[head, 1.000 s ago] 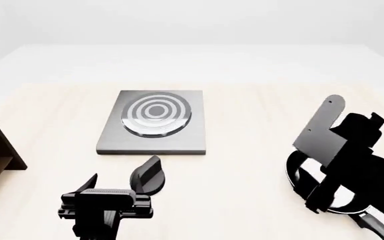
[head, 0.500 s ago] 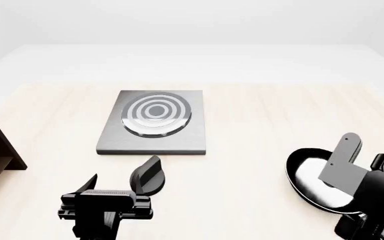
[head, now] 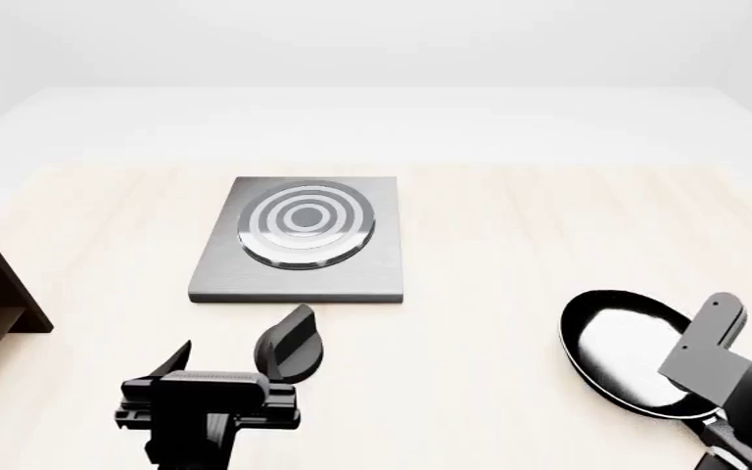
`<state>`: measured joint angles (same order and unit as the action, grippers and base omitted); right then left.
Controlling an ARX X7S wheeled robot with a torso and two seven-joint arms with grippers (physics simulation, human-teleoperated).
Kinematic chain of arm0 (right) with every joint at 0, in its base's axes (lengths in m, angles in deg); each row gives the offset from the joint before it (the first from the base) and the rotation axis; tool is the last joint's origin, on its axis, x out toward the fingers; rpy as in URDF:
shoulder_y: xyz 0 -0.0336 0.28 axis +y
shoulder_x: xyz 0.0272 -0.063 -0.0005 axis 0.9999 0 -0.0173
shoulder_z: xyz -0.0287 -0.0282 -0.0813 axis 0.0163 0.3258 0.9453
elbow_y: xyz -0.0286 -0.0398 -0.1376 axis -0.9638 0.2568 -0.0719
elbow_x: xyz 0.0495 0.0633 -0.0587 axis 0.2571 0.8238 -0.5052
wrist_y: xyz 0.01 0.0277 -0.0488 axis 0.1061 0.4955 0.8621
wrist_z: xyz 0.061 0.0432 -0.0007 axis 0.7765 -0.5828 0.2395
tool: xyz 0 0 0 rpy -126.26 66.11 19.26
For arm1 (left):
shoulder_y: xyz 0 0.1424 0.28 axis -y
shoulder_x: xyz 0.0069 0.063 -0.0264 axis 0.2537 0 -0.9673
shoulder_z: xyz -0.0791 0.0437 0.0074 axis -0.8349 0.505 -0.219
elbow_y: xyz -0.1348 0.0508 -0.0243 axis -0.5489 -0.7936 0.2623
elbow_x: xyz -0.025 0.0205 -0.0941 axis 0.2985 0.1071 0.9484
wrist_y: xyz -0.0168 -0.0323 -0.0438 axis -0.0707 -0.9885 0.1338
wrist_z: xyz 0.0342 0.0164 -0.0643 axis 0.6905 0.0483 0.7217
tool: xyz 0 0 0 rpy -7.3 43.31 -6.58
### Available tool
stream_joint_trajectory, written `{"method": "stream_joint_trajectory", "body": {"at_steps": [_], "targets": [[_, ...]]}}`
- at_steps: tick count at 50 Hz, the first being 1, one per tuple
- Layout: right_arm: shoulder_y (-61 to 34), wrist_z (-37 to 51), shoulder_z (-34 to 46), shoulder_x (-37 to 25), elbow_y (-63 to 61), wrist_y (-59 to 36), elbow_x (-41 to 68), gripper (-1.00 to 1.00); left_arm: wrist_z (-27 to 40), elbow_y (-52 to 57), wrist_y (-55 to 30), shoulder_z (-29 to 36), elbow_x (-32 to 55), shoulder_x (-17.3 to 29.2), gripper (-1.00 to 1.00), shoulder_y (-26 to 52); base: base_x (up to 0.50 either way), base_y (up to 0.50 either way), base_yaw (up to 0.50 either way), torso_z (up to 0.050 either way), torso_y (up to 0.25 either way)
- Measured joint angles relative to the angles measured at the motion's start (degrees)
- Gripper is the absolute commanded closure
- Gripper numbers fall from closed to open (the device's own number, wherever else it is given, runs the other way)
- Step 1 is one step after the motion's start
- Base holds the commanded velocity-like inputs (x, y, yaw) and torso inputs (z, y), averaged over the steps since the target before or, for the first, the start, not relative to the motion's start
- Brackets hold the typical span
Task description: Turn on the stove and put the frying pan on it.
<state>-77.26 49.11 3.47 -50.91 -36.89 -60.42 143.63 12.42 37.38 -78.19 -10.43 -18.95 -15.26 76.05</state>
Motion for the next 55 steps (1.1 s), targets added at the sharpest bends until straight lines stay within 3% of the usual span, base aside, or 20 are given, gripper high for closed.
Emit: {"method": "stream_joint_trajectory", "body": {"at_steps": [55], "targets": [[11.91,1.09,5.26,0.07,15.21,19.3,-7.03,-1.0,2.31,0.67,-0.84,1.48,0.02,1.15,-1.0,0.63,0.0,0.0,0.0,0.0,0.0]]}}
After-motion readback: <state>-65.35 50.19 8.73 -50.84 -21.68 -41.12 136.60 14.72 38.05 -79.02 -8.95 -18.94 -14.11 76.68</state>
